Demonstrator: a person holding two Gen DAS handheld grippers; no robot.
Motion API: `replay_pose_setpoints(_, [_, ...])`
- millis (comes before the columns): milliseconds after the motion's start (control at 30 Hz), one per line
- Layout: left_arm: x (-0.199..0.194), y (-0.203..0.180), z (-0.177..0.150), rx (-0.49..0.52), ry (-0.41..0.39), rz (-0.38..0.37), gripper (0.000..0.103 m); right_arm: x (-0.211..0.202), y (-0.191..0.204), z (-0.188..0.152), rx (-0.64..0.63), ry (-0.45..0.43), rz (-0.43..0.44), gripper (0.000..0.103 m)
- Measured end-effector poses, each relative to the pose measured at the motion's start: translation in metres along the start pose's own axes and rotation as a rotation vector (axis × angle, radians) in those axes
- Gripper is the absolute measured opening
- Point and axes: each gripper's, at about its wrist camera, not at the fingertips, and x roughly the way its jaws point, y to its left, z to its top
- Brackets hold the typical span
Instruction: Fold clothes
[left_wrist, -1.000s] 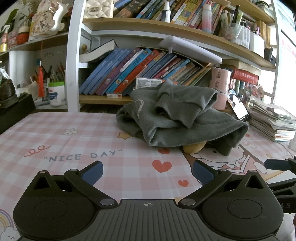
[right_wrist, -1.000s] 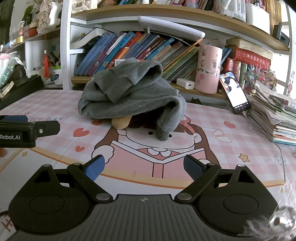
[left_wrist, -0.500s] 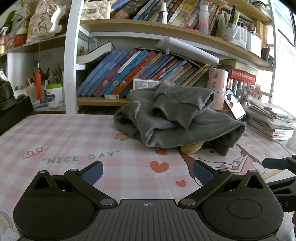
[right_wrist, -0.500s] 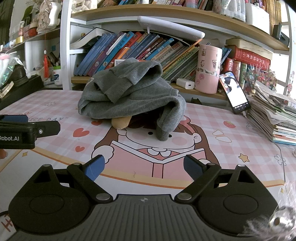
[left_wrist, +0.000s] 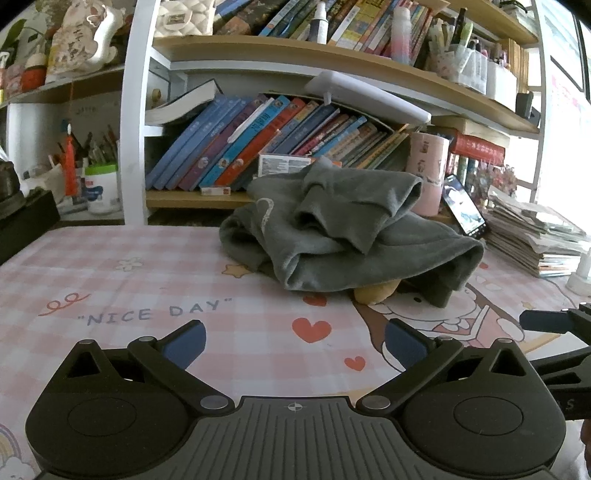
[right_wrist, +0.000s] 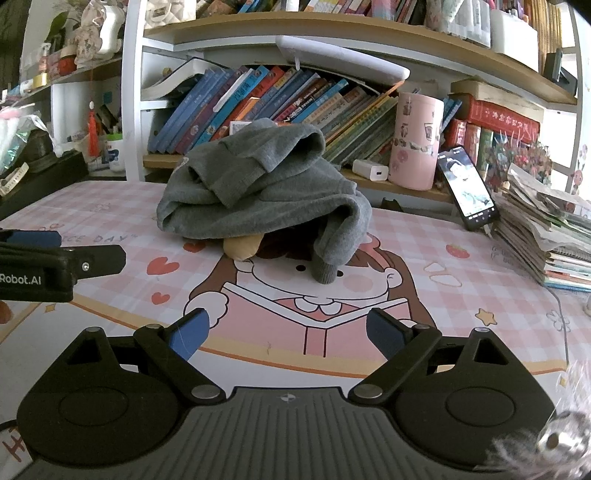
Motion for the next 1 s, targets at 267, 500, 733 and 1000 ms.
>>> replay_pose_setpoints(267, [0.001, 0.0, 0.0, 0.002, 0.001, -0.004, 0.103, -0.002, 0.003, 0.0, -0.017, -0.012, -0.006, 0.092])
replay_pose_setpoints(500, [0.001, -0.001, 0.0, 0.007, 0.001, -0.033, 0.103, -0.003, 0.002, 0.0, -0.008, -0.02, -0.02, 0.092])
replay_pose_setpoints(733, [0.0, -0.002, 0.0, 0.015, -0.002, -0.065, 0.103, -0.015, 0.003, -0.002, -0.018, -0.096, -0.008, 0.089])
replay_pose_setpoints(1000, [0.001, 0.0, 0.001, -0.002, 0.002, -0.076, 0.103, 0.004, -0.002, 0.017, -0.034, -0.129, 0.045, 0.072])
